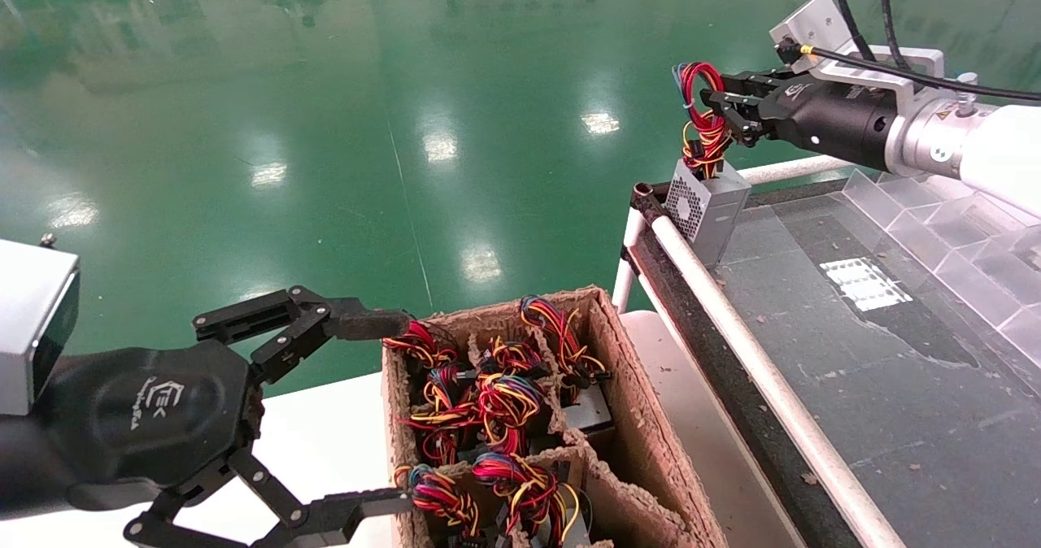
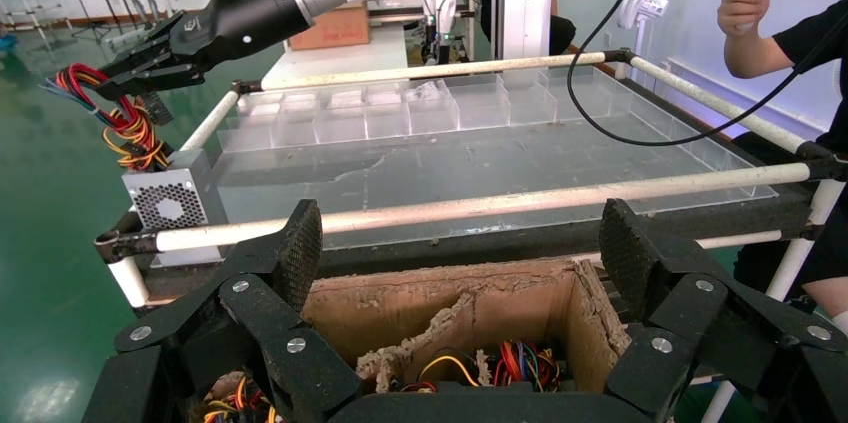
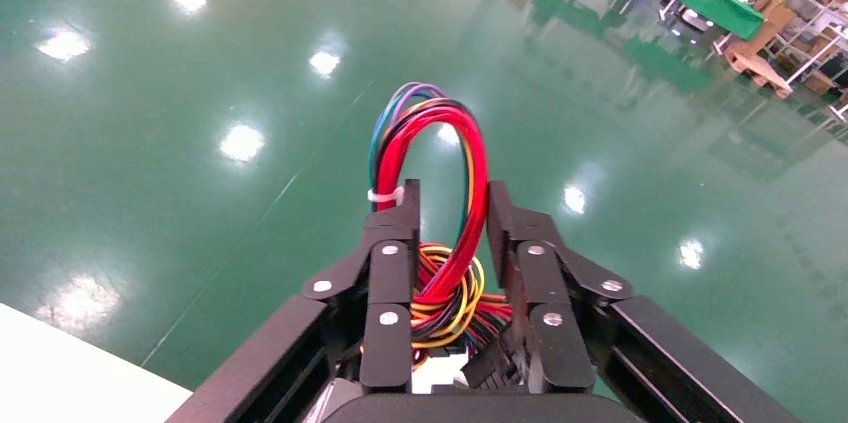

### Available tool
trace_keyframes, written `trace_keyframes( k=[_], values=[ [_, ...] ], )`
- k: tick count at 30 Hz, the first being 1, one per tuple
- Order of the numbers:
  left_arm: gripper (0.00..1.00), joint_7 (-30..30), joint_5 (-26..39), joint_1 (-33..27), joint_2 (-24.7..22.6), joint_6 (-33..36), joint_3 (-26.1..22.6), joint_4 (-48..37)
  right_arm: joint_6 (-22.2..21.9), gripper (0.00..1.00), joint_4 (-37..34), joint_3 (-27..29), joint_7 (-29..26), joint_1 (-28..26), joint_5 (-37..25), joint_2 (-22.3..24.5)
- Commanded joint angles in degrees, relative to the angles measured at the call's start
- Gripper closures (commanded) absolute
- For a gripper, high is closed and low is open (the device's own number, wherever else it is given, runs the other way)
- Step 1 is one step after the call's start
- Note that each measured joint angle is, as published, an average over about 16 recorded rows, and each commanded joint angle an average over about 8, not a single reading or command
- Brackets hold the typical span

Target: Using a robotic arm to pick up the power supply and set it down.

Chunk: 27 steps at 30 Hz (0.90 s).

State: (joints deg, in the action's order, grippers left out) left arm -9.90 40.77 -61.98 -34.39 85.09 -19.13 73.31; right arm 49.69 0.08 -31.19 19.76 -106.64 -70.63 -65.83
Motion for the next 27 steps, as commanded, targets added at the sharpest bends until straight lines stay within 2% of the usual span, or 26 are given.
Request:
trace_keyframes(
  k=[1, 9, 15, 20, 27],
  values=[
    [0.00, 0.0, 0.0, 0.0, 0.0, 0.0, 0.0, 0.0, 0.1, 0.00, 0.0, -0.1, 0.1, -0.1, -0.1, 0.1],
    [0.00, 0.0, 0.0, 0.0, 0.0, 0.0, 0.0, 0.0, 1.0, 0.00, 0.2, 0.1, 0.3, -0.5, 0.1, 0.9],
    [0.00, 0.0, 0.0, 0.0, 0.0, 0.0, 0.0, 0.0, 3.7, 0.00, 0.7, 1.2, 0.3, -0.9, 1.7, 2.3],
    [0.00, 0.0, 0.0, 0.0, 0.0, 0.0, -0.1, 0.0, 8.3, 0.00, 1.8, 2.7, 0.9, -1.5, 3.9, 4.0],
    [0.00, -0.1, 0.1, 0.0, 0.0, 0.0, 0.1, 0.0, 16.8, 0.00, 2.8, 5.1, 1.1, -1.7, 7.6, 6.5]
  ],
)
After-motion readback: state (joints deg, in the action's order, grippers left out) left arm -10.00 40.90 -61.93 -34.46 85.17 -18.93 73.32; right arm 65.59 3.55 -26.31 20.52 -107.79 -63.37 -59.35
